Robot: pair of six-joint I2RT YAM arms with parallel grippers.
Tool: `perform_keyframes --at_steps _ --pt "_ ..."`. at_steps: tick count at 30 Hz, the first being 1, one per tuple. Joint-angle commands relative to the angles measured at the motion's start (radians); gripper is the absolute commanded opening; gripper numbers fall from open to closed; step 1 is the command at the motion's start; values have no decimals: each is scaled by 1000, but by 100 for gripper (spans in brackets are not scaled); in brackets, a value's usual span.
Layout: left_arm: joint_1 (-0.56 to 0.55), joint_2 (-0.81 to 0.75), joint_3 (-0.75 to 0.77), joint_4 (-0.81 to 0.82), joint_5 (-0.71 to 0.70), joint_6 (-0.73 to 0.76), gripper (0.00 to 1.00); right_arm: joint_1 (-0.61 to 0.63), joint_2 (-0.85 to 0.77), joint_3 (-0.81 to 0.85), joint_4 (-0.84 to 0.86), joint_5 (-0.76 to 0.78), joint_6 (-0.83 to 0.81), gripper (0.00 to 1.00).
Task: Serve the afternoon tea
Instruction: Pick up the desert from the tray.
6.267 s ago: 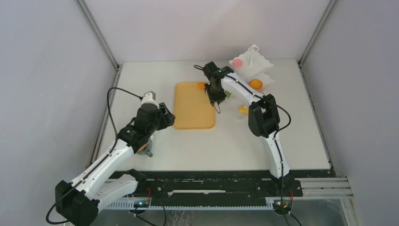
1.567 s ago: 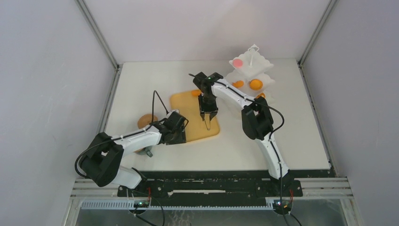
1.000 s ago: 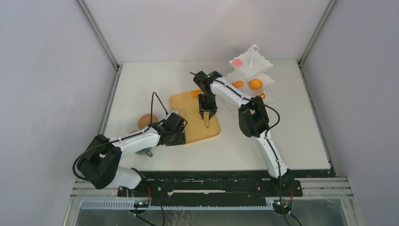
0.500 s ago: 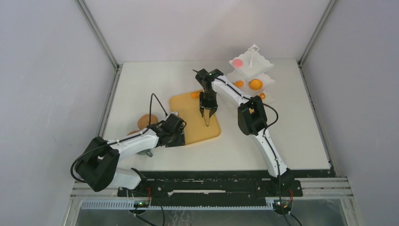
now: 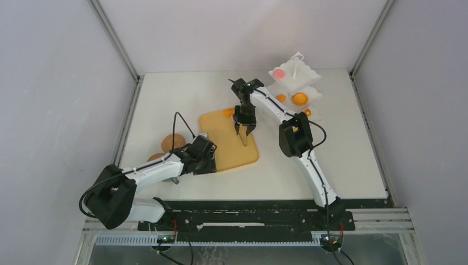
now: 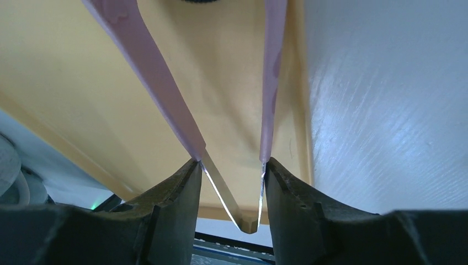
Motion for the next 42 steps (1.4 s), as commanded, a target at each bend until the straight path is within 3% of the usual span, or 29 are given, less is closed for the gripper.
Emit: perform_keyframes --at_steps 1,13,20,32,42 --pt "-11 -22 -45 -64 31 -24 55 -13 20 60 -13 -2 4 53" --pt "-13 -56 -67 -70 28 -43 55 -5 50 69 -36 26 -18 50" --pt "-13 -60 -71 -70 28 -43 54 9 34 58 -42 77 -39 37" --pt "-13 -57 -33 -102 -9 -33 55 24 -105 -17 4 96 -55 25" --pt "-13 -51 26 -141 -38 -30 57 49 -312 -246 88 96 -71 22"
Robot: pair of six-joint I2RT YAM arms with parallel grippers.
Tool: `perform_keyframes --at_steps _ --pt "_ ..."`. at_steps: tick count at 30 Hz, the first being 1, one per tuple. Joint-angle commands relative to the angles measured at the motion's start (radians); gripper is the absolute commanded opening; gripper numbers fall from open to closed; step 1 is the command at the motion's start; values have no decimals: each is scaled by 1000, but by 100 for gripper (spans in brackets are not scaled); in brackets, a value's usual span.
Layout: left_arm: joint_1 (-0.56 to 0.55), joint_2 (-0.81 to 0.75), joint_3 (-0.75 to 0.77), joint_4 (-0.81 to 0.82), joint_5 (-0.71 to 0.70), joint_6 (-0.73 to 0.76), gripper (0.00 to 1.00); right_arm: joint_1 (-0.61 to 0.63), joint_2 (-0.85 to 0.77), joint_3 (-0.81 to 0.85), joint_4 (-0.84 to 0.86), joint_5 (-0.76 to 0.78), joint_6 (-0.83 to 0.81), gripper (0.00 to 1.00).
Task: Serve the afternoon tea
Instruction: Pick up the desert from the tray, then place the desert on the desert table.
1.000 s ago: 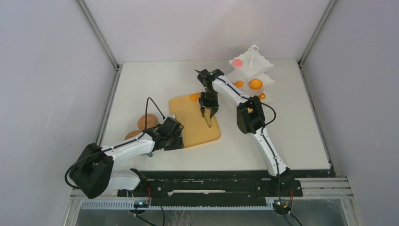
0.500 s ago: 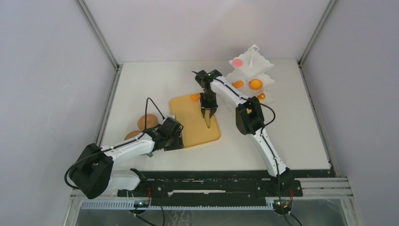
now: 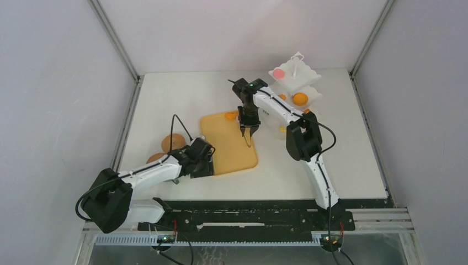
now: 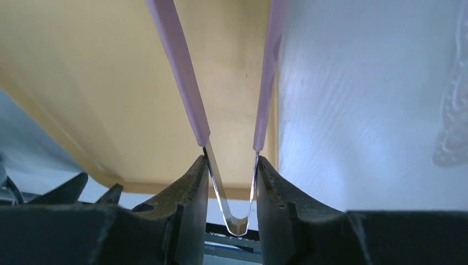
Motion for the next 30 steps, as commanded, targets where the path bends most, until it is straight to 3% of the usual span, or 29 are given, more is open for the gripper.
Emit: perform_keyframes --at_steps 1,13,30 --pt "-8 0 54 -77 -30 2 58 18 -168 -78 58 11 -20 22" --pt "-8 22 162 -107 -70 13 71 40 -483 -361 151 22 -21 21" --pt "-22 63 269 -154 -104 10 75 -5 -813 -597 174 42 -18 20"
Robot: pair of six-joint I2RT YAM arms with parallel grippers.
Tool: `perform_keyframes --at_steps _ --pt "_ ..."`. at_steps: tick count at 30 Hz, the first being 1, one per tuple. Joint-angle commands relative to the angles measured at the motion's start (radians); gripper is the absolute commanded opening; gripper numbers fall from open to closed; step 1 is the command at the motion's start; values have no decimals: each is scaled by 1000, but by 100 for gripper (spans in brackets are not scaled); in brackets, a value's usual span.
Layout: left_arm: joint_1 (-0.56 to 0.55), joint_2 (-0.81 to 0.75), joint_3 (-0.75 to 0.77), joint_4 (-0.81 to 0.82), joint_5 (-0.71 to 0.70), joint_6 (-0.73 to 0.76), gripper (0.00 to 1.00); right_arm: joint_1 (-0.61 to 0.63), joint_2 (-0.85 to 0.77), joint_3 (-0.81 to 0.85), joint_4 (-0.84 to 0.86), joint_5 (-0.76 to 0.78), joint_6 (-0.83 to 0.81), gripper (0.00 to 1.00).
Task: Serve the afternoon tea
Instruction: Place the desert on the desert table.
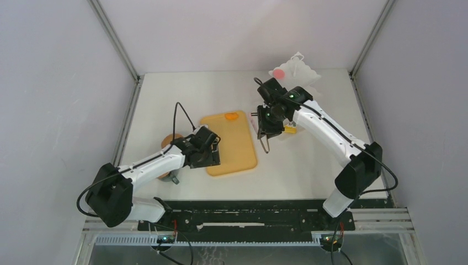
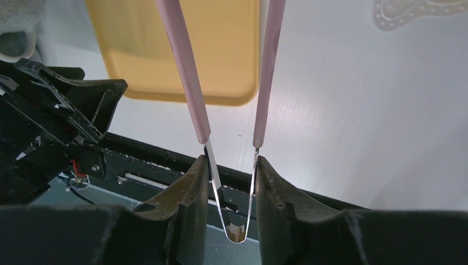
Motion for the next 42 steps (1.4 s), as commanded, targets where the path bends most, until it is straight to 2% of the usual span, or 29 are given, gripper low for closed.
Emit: perform_keyframes --at_steps 1,14,30,42 --pt "-8 6 75 -17 -35 8 75 -34 -110 -32 36 19 -11 20" --pt "-8 58 149 -27 -47 28 75 -123 -236 -11 -60 16 -50 20" --pt "-9 98 180 -5 -35 48 75 -168 -246 280 -269 78 -61 19" --pt "-9 108 187 12 -22 64 75 -314 -210 286 -237 72 -98 19"
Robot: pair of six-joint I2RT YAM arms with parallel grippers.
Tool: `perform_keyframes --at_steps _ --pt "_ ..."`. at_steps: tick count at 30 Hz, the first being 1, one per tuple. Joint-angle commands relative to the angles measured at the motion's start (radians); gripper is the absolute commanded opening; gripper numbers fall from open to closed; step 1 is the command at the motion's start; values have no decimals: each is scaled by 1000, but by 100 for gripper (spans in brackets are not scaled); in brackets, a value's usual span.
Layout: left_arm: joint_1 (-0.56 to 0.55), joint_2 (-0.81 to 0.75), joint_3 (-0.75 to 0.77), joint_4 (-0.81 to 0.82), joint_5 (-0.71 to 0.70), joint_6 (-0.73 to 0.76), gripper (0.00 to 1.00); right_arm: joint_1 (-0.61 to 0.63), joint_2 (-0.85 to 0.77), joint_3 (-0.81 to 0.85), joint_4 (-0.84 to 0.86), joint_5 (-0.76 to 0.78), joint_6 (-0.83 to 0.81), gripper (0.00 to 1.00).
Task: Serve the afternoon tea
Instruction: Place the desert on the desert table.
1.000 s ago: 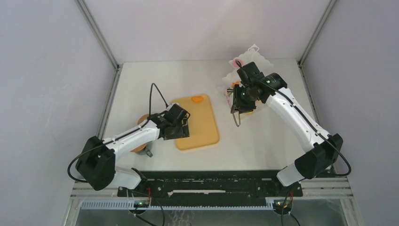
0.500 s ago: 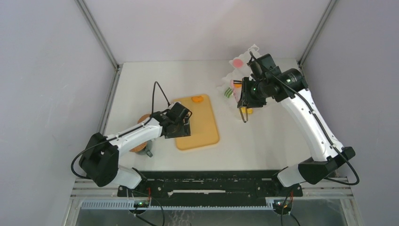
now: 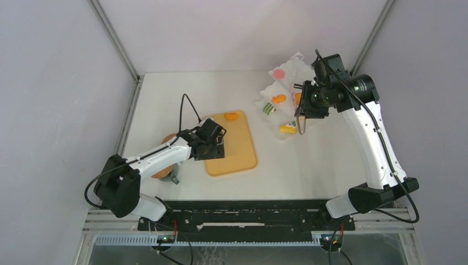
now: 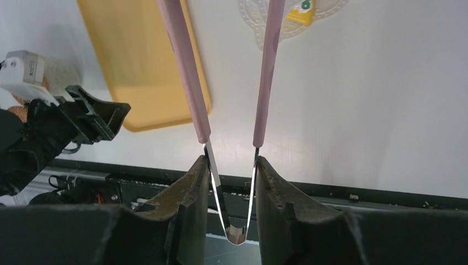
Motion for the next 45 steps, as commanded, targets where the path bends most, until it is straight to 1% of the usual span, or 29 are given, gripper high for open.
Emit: perform_keyframes --at_steps 1,9,12,17,32,39,45 --pt "-6 4 53 22 4 21 75 -44 15 21 41 9 -37 19" --pt "-6 4 41 32 11 21 75 -100 84 56 68 20 -68 19" --pt "-5 8 43 33 13 50 75 -113 121 98 65 28 -79 19" --pt "-5 24 52 37 20 58 75 -124 179 174 51 38 -90 19" --pt "6 45 70 35 34 80 75 -149 286 284 37 49 -83 20" --pt "13 39 56 39 37 84 75 -152 315 301 35 73 -79 24" --pt "14 37 47 44 43 85 75 -158 329 302 40 91 -80 24"
